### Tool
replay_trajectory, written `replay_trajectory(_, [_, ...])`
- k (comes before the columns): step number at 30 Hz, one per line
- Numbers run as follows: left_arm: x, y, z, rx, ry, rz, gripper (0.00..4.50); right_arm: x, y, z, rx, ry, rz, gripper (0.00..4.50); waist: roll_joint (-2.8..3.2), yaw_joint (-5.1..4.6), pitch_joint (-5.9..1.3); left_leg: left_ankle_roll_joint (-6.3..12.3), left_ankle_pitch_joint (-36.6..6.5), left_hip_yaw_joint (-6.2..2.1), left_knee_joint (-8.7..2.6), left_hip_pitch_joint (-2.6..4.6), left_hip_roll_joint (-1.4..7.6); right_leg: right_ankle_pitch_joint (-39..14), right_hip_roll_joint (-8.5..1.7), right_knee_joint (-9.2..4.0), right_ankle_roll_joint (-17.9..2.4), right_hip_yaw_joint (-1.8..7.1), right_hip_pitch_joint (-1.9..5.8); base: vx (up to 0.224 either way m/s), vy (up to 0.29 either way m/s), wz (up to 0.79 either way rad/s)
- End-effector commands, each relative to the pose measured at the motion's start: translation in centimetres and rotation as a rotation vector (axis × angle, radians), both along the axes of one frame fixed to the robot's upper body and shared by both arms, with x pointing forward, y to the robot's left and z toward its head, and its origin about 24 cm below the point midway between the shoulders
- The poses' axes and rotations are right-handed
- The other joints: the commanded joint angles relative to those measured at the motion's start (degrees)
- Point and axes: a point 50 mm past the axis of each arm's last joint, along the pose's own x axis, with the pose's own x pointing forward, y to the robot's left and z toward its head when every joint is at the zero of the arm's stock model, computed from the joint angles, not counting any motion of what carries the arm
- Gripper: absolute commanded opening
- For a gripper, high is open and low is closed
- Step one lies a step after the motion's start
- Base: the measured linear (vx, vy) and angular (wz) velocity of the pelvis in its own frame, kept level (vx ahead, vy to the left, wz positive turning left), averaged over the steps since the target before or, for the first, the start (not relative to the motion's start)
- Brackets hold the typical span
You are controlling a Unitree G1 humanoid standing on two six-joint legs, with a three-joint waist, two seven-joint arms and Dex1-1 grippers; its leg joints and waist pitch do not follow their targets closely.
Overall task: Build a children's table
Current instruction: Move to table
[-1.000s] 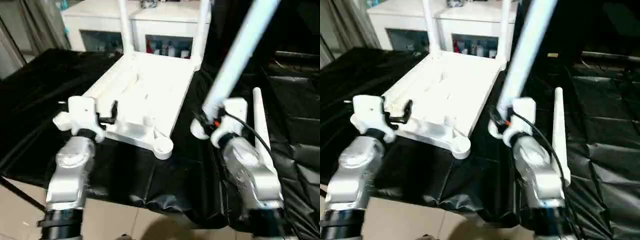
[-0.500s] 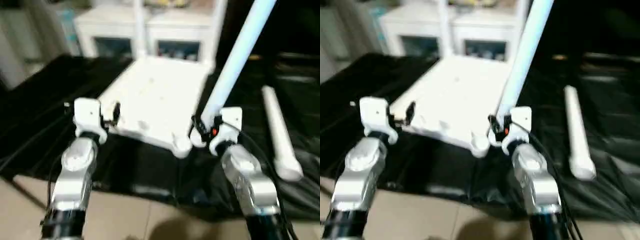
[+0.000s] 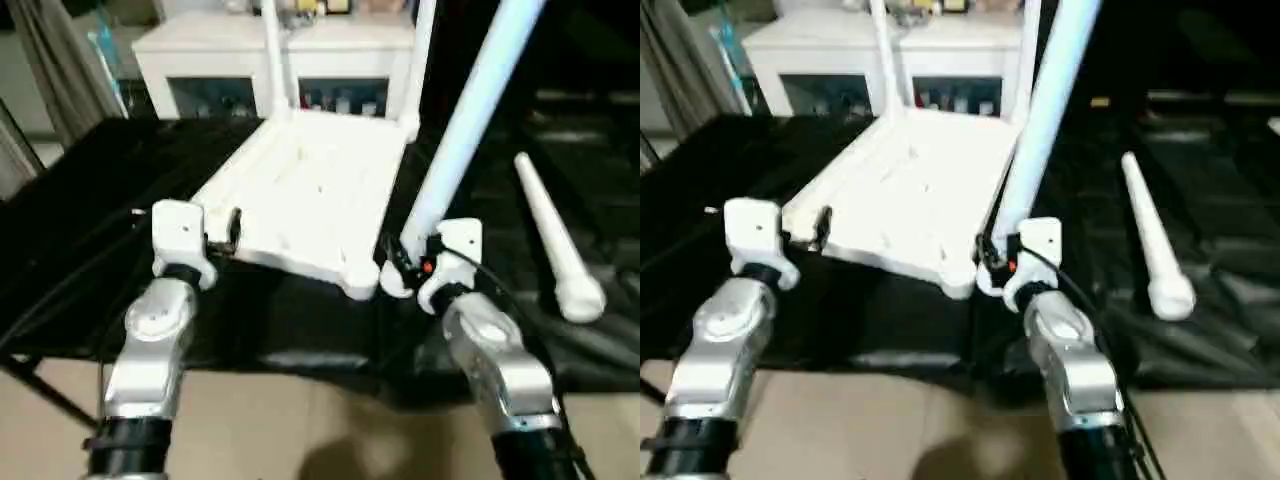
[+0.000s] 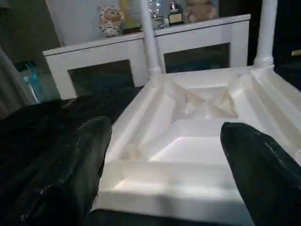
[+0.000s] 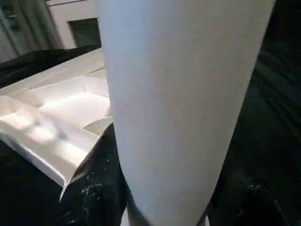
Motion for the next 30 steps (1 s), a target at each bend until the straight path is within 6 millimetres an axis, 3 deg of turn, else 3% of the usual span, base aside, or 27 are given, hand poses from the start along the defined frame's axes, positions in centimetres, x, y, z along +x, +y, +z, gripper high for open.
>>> replay_trajectory(1, [-0.2, 1.0, -0.1, 0.018, 0.003, 0.034, 4.17, 0.2, 0.9, 1.0, 0.005, -0.046, 0.029, 1.88, -1.05, 0.83, -2.81, 1.13, -3.59, -0.92, -7.28, -0.67, 2.18, -30.47, -4.01, -9.06, -13.60, 2.52, 3.05, -0.054, 0.168, -0.22])
replay_trajectory(2, [-0.3, 1.0, -0.2, 0.018, 0.005, 0.034, 4.17, 0.2, 0.8, 1.1, -0.002, -0.047, 0.031, 1.88, -0.48, 0.35, -2.72, 4.47, -5.75, -0.26, -9.58, 0.34, 2.18, -29.16, -0.60, -7.53, -12.66, 0.77, 1.86, -0.066, 0.196, 0.09])
replay_trajectory(3, [-0.3, 1.0, -0.3, 0.017, 0.006, 0.034, 4.17, 0.2, 0.8, 1.1, -0.004, -0.048, 0.031, 1.88, 0.92, -2.15, -2.99, 9.40, -11.02, 0.06, -11.65, 3.10, 2.71, -21.93, 4.42, -4.11, -11.35, -1.69, -0.11, -0.063, 0.226, 0.15])
replay_trajectory(4, [-0.5, 1.0, -0.5, 0.017, 0.012, 0.036, 4.17, 0.2, 0.7, 1.3, -0.016, -0.057, 0.034, 1.88, 2.24, -3.14, -3.37, 13.69, -9.71, -0.60, -13.42, 4.54, 3.31, -12.46, 5.98, 1.02, -9.95, -3.39, -0.33, -0.063, 0.226, 0.15])
replay_trajectory(6, [-0.6, 1.0, -0.7, 0.016, 0.018, 0.038, 4.17, 0.2, 0.6, 1.5, -0.026, -0.063, 0.039, 1.88, 1.34, -3.01, -2.51, 20.33, -3.45, -0.52, -14.27, 4.69, 5.08, -6.94, 5.22, 3.41, -6.80, -4.46, -1.36, -0.062, 0.207, -0.02])
replay_trajectory(8, [-0.7, 0.9, -0.9, 0.014, 0.024, 0.041, 4.17, 0.2, 0.5, 1.7, -0.036, -0.067, 0.044, 1.88, -1.18, -2.16, -3.02, 20.17, -2.22, -0.07, -13.40, 4.63, 5.49, -5.19, 1.34, 0.40, -3.77, -1.97, -0.64, -0.073, 0.163, -0.06])
replay_trajectory(9, [-0.8, 0.9, -1.1, 0.012, 0.028, 0.043, 4.17, 0.2, 0.4, 1.8, -0.043, -0.071, 0.046, 1.88, -4.52, 0.65, -4.05, 11.26, -8.36, 2.27, -4.72, 0.00, 2.62, -6.76, -10.29, -6.81, -6.31, 6.42, 3.09, -0.094, 0.166, -0.04])
replay_trajectory(10, [-0.8, 0.8, -1.2, 0.011, 0.030, 0.045, 4.17, 0.3, 0.3, 1.8, -0.048, -0.073, 0.046, 1.88, -3.64, 0.98, -3.78, 1.61, -8.07, -2.45, 2.58, -3.47, 3.97, -13.58, -17.12, -9.00, -8.43, 10.77, 4.29, -0.094, 0.166, -0.04])
replay_trajectory(11, [-0.9, 0.8, -1.4, 0.008, 0.034, 0.047, 4.17, 0.3, 0.2, 2.0, -0.067, -0.081, 0.045, 1.88, -3.33, 1.01, -3.58, -3.10, -7.07, -3.81, 3.85, -4.27, 3.51, -18.01, -16.57, -9.04, -9.53, 9.68, 4.71, -0.092, 0.220, -0.13])
replay_trajectory(12, [-1.0, 0.7, -1.5, 0.005, 0.037, 0.048, 4.17, 0.2, 0.1, 2.2, -0.081, -0.087, 0.044, 1.88, -3.68, 0.86, -2.23, -7.81, -8.10, -3.46, 2.11, -3.64, 2.63, -27.38, -11.85, -9.32, -11.36, 5.04, 4.19, -0.093, 0.234, -0.27])
replay_trajectory(13, [-1.2, 0.6, -1.9, 0.006, 0.042, 0.050, 4.17, 0.2, -0.3, 2.6, -0.104, -0.103, 0.032, 1.88, -2.94, 1.25, -2.41, -5.32, -5.93, -2.13, -3.26, -0.64, 2.34, -31.04, -7.21, -9.40, -13.87, 1.96, 3.67, -0.093, 0.234, -0.27])
replay_trajectory(14, [-1.3, 0.6, -2.0, 0.006, 0.043, 0.050, 4.17, 0.2, -0.4, 2.7, -0.105, -0.104, 0.032, 1.88, -2.33, 0.82, -2.51, -1.72, -4.54, -1.59, -6.70, -0.11, 2.38, -30.31, -4.78, -8.99, -14.30, 1.05, 4.23, -0.085, 0.289, -0.08])
replay_trajectory(15, [-1.4, 0.4, -2.2, 0.002, 0.049, 0.051, 4.17, 0.1, -0.7, 3.1, -0.114, -0.114, 0.025, 1.88, -1.95, -1.55, -2.75, 7.70, -7.08, 0.09, -10.88, 3.16, 2.89, -26.02, 3.80, -4.61, -11.86, -2.20, 0.17, -0.099, 0.260, 0.19])
replay_trajectory(16, [-1.6, 0.1, -2.5, -0.006, 0.051, 0.053, 4.17, 0.0, -1.1, 3.6, -0.121, -0.130, 0.018, 1.88, -0.63, -3.62, -3.25, 13.38, -9.02, -1.16, -12.95, 5.39, 4.10, -16.42, 5.94, 2.43, -9.68, -3.36, -1.31, -0.099, 0.260, 0.19])
replay_trajectory(17, [-1.7, -0.2, -2.6, -0.018, 0.051, 0.051, 4.17, 0.0, -1.3, 3.8, -0.123, -0.136, 0.014, 1.88, -1.25, -4.22, -2.95, 18.14, -4.21, -1.95, -13.54, 5.68, 5.29, -10.92, 5.68, 5.16, -6.83, -4.09, -1.99, -0.102, 0.242, 0.16])
replay_trajectory(18, [-1.7, -0.2, -2.6, -0.021, 0.046, 0.048, 4.17, 0.0, -1.4, 3.9, -0.125, -0.138, 0.012, 1.88, -0.62, -3.33, -2.34, 19.27, -3.01, -1.50, -14.12, 5.31, 5.74, -10.81, 5.40, 5.79, -5.81, -4.40, -2.35, -0.084, 0.270, 0.03])
replay_trajectory(19, [-1.9, -0.5, -2.4, -0.031, 0.031, 0.039, 4.17, 0.0, -1.6, 4.1, -0.130, -0.142, 0.005, 1.88, -2.01, -3.27, -2.64, 20.05, -0.90, -1.93, -13.95, 5.40, 7.23, -8.72, 4.51, 4.67, -5.23, -3.94, -1.81, -0.084, 0.270, 0.03])
replay_trajectory(20, [-1.9, -0.8, -2.3, -0.041, 0.020, 0.034, 4.17, 0.0, -1.9, 4.2, -0.133, -0.144, -0.004, 1.88, -3.71, -3.11, -2.48, 18.69, -2.41, -2.18, -14.46, 5.10, 8.15, -8.29, 3.80, 3.68, -5.07, -3.37, -1.17, -0.096, 0.214, -0.02])
replay_trajectory(21, [-2.1, -1.0, -1.9, -0.040, -0.003, 0.046, 4.17, 0.1, -2.1, 4.2, -0.140, -0.135, -0.016, 1.88, -6.17, -2.81, -2.89, 14.03, -7.32, -2.65, -15.21, 4.78, 9.35, -7.65, 0.97, 1.50, -5.05, -0.70, 0.30, -0.123, 0.180, -0.04])
replay_trajectory(22, [-2.1, -0.9, -1.5, -0.026, -0.026, 0.059, 4.17, 0.3, -2.2, 4.0, -0.132, -0.135, -0.036, 1.88, -6.08, -1.22, -2.08, 1.29, -19.33, 1.15, -12.60, 2.85, 6.29, -11.85, -3.74, -4.17, -11.25, 2.54, 0.02, -0.123, 0.180, -0.04])
replay_trajectory(23, [-2.1, -0.9, -1.4, -0.019, -0.036, 0.061, 4.17, 0.4, -2.2, 3.9, -0.125, -0.139, -0.048, 1.88, -6.70, -0.37, -1.92, -3.72, -19.19, -0.37, -7.09, 2.19, 6.42, -22.85, -10.26, -7.59, -15.03, 5.67, 2.24, -0.114, 0.165, 0.06])
replay_trajectory(24, [-2.1, -0.9, -1.4, -0.019, -0.036, 0.061, 4.17, 0.4, -2.2, 3.9, -0.125, -0.139, -0.048, 1.88, -6.17, -0.14, -1.77, -4.97, -14.35, -1.58, -6.16, 1.68, 6.91, -26.22, -10.81, -8.05, -15.02, 5.44, 2.96, -0.064, 0.189, -0.21])
replay_trajectory(25, [-2.2, -0.9, -1.0, -0.046, -0.051, 0.025, 4.17, 0.6, -2.0, 3.6, -0.147, -0.151, -0.077, 1.88, -5.09, -1.65, -1.38, -8.46, -18.61, -2.94, -10.39, 0.51, 7.44, -30.87, -4.85, -6.11, -12.62, 1.40, 3.33, -0.064, 0.189, -0.21])
replay_trajectory(26, [-2.3, -0.9, -1.0, -0.045, -0.052, 0.023, 4.17, 0.6, -2.0, 3.5, -0.148, -0.151, -0.076, 1.88, -4.30, -2.44, -1.00, -12.13, -28.95, -3.08, -12.58, 1.52, 7.82, -29.56, -0.76, -5.00, -10.03, -0.04, 1.84, -0.071, 0.204, -0.35])
replay_trajectory(27, [-2.4, -1.0, -0.4, -0.024, -0.081, -0.010, 4.17, 0.7, -1.5, 3.1, -0.155, -0.157, -0.058, 1.88, -4.01, -3.60, -1.09, -18.85, -44.98, -3.47, -16.35, 1.65, 7.72, -18.15, 1.89, -1.62, -7.44, -1.80, 2.20, -0.112, 0.185, -0.16])
replay_trajectory(28, [-2.5, -1.0, -0.1, -0.020, -0.092, -0.024, 4.17, 0.7, -1.2, 2.9, -0.148, -0.156, -0.046, 1.88, -3.37, -3.30, -1.18, -21.05, -49.18, -2.90, -18.35, 1.08, 7.15, -12.00, 2.90, 0.67, -7.64, -2.81, 3.01, -0.112, 0.185, -0.16])
replay_trajectory(30, [-2.5, -1.0, 0.2, -0.019, -0.100, -0.029, 4.17, 0.6, -0.8, 2.7, -0.113, -0.146, -0.034, 1.88, -4.28, -1.59, -1.45, -24.18, -51.25, 2.11, -21.94, 0.52, 4.69, -10.31, 3.69, 2.72, -9.00, -4.53, 4.79, -0.103, 0.127, 0.06])
